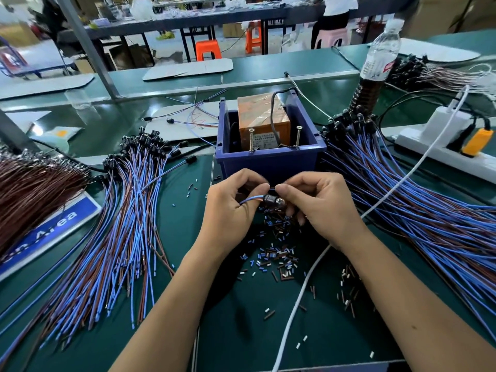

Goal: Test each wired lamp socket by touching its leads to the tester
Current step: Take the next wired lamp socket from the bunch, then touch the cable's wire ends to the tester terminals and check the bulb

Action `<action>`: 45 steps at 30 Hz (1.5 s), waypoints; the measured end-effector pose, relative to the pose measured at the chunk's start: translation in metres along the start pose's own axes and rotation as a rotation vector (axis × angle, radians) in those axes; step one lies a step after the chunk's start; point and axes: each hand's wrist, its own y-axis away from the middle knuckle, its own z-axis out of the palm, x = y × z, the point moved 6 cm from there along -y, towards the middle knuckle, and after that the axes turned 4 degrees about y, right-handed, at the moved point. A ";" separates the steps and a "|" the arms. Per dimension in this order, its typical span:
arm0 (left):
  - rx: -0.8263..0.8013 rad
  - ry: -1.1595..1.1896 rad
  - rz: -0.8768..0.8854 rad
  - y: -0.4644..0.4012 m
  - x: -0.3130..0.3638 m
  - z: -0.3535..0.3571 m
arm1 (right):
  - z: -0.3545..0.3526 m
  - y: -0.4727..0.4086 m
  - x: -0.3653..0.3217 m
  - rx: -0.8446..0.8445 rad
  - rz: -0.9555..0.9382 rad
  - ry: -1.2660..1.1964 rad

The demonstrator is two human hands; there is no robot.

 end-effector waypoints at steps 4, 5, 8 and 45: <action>-0.011 0.038 -0.016 0.000 0.001 0.001 | 0.000 0.000 -0.002 0.001 0.021 -0.053; -0.014 0.036 -0.015 0.000 0.002 0.001 | 0.000 0.000 -0.002 0.003 0.022 -0.056; -0.026 0.018 -0.004 0.000 0.003 0.001 | 0.000 0.000 -0.003 0.007 0.016 -0.059; 0.490 0.083 0.016 0.011 0.021 -0.010 | -0.008 0.001 -0.017 0.259 -0.045 -0.353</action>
